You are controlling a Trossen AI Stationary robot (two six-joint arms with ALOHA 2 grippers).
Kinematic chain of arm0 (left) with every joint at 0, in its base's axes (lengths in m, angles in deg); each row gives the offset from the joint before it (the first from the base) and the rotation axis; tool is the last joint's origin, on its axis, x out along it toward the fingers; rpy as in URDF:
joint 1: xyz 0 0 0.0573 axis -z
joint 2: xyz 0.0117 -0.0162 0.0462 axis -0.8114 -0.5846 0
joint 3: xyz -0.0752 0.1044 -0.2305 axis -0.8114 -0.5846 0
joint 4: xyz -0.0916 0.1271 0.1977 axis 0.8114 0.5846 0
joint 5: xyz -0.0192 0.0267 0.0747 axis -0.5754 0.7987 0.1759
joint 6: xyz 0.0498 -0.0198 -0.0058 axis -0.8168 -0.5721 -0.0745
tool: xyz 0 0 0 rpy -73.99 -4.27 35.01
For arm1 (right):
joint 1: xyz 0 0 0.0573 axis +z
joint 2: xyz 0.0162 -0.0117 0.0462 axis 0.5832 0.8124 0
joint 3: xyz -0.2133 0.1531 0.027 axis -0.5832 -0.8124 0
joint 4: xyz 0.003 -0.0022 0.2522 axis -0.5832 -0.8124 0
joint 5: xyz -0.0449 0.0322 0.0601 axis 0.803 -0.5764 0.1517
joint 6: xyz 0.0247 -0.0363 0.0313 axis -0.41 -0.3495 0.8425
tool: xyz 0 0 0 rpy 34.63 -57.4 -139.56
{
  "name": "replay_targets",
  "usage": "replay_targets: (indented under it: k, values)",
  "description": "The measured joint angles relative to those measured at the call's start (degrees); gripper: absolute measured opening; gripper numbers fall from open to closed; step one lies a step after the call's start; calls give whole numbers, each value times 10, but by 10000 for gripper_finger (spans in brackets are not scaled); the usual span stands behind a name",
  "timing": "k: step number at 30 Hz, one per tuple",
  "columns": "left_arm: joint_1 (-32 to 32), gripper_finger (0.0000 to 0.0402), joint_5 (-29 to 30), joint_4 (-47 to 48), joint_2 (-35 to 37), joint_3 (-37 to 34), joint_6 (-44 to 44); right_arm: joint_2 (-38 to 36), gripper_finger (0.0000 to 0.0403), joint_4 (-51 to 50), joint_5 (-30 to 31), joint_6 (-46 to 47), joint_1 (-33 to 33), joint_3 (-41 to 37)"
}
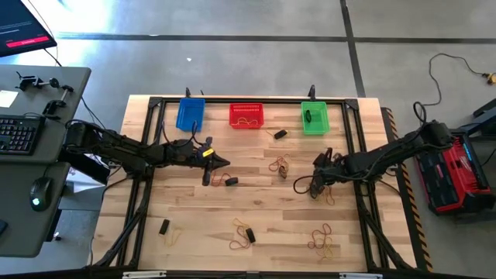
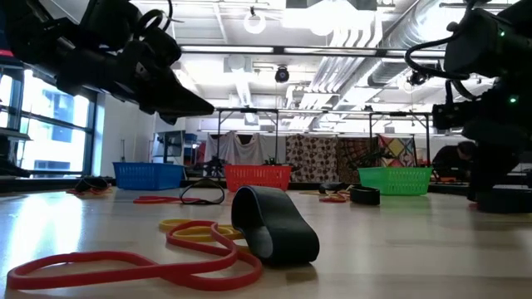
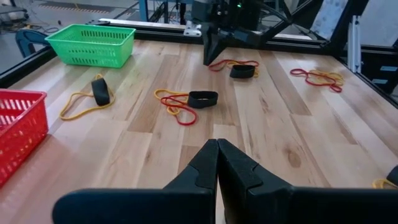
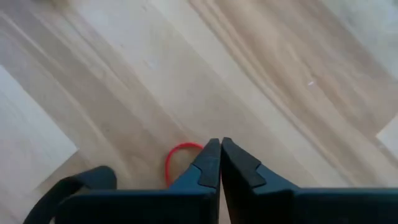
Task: Sort rubber bands into baskets
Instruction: Put the orange rubberband into the blue bin
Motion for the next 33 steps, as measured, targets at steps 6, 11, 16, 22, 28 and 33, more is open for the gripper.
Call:
replay_targets:
  k: [6, 11, 16, 22, 28, 33]
  values:
    - [0, 0, 2, 0, 0, 0, 0, 0, 0, -20, 37, 0, 0, 16]
    - [0, 0, 2, -1, 0, 0, 5, 0, 0, -18, 72, 0, 0, 22]
    - [0, 0, 2, -2, 0, 0, 5, 0, 0, -13, 47, -11, -2, 22]
    - [0, 0, 2, -2, 0, 0, 1, 0, 0, -9, 39, -78, -8, 22]
    - [0, 0, 10, -1, 0, 0, -6, 0, 14, -38, -7, -61, -21, 23]
    - [0, 0, 10, -1, 0, 0, -1, 0, 69, -85, -86, -46, -21, 51]
